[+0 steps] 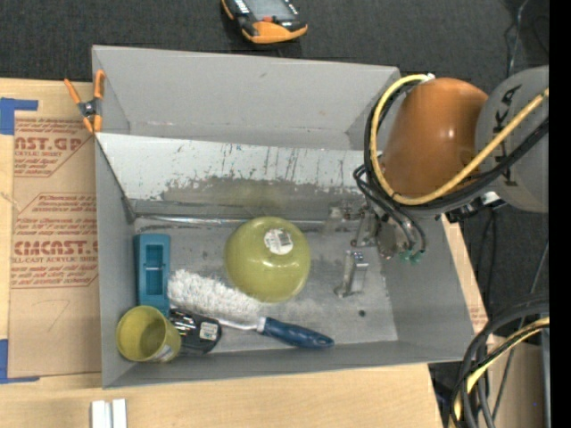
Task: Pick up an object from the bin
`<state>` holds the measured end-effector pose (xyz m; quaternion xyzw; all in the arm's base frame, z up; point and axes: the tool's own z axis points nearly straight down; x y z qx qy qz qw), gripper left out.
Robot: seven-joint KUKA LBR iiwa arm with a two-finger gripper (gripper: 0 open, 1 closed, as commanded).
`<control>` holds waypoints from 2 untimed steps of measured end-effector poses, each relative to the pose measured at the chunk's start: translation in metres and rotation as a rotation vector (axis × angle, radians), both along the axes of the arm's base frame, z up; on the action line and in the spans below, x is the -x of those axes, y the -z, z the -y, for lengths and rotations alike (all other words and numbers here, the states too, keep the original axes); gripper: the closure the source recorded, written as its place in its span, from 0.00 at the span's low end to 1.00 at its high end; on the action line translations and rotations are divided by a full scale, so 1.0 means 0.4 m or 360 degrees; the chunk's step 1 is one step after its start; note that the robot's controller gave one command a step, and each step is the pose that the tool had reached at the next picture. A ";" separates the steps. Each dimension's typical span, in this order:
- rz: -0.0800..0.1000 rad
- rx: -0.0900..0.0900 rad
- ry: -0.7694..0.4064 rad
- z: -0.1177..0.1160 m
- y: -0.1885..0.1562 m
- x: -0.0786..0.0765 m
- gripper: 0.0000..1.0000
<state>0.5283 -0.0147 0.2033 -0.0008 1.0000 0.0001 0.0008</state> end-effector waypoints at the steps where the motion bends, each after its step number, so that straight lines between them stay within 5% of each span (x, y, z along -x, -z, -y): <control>1: 0.0013 0.0013 -0.0188 -0.109 0.285 0.101 0.00; 2: -0.0002 0.0000 -0.0186 -0.034 0.237 0.035 0.00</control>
Offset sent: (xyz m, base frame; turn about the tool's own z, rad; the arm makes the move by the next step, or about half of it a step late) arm -0.0462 0.0389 -0.0433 -0.0633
